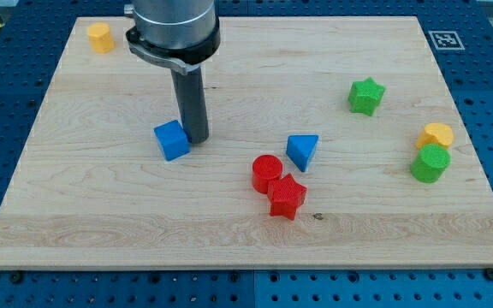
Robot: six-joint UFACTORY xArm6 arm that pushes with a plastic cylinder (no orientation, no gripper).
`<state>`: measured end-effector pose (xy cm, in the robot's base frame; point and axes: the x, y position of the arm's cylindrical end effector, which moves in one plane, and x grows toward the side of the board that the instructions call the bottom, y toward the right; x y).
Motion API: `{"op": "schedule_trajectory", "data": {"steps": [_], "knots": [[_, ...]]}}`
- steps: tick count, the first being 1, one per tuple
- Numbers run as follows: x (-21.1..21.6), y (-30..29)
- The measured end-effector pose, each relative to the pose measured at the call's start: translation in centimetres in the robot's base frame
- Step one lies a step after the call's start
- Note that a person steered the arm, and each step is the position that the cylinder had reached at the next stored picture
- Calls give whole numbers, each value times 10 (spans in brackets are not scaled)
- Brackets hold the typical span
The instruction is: Slide the blue cube towards the center left
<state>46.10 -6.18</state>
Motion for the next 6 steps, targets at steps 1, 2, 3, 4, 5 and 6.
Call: {"op": "schedule_trajectory", "data": {"steps": [1, 2, 3, 4, 5, 6], "knots": [[38, 23], [47, 23], [47, 11], [37, -17], [1, -38], [-40, -60]]}}
